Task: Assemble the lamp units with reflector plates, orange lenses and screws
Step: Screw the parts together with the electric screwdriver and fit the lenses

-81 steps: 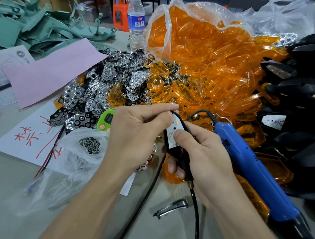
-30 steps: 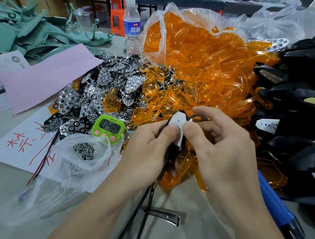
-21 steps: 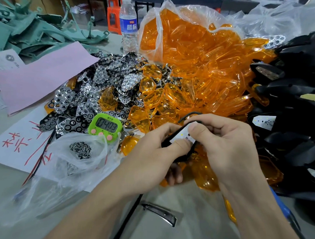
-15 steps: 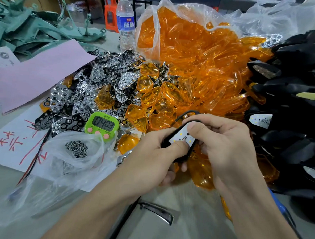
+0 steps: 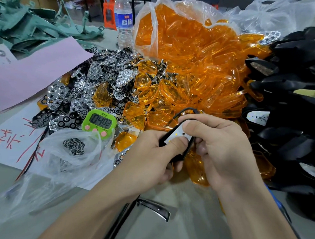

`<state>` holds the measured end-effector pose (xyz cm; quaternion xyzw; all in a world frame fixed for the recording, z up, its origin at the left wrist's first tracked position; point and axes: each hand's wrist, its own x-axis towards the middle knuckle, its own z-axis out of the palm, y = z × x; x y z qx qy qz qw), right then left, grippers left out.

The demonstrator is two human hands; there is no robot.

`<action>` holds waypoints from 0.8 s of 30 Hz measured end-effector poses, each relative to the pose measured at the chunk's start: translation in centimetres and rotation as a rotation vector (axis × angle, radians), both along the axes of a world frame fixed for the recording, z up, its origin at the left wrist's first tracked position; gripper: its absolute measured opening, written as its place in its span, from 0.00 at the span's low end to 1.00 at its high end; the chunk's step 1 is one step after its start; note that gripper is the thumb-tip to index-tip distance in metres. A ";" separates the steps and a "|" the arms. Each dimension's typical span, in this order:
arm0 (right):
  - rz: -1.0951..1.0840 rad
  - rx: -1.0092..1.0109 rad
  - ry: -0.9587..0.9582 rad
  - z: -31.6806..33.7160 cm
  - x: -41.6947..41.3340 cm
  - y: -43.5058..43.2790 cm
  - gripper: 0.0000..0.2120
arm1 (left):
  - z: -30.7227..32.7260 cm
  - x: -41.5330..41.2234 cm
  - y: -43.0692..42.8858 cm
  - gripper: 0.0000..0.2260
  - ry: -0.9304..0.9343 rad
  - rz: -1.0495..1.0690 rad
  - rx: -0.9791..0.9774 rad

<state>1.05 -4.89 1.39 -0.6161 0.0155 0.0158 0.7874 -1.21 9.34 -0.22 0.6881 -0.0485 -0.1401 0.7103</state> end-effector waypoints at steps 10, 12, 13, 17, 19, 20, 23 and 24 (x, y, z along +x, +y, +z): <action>0.012 -0.021 0.064 0.2 0.1 -0.3 0.13 | -0.1 0.1 0.4 0.17 0.070 -0.071 -0.017; 0.019 -0.014 0.057 0.3 0.0 -0.3 0.12 | -0.2 0.1 0.4 0.14 0.065 -0.059 -0.026; 0.020 -0.014 0.050 0.4 -0.1 -0.2 0.12 | -0.2 0.1 0.3 0.13 0.067 -0.054 -0.027; 0.027 -0.009 0.030 0.5 -0.2 0.0 0.10 | -0.2 0.0 0.3 0.11 0.070 -0.060 -0.032; 0.034 -0.001 0.032 0.5 -0.2 -0.1 0.10 | -0.2 0.0 0.3 0.11 0.073 -0.059 -0.030; 0.035 -0.001 0.032 0.5 -0.2 -0.1 0.11 | -0.2 0.0 0.3 0.10 0.076 -0.056 -0.029; 0.031 0.007 0.026 0.4 -0.2 0.0 0.11 | -0.1 0.1 0.2 0.11 0.085 -0.035 -0.014; 0.025 0.003 0.022 0.3 -0.2 0.0 0.11 | -0.1 0.1 0.1 0.12 0.089 -0.020 -0.006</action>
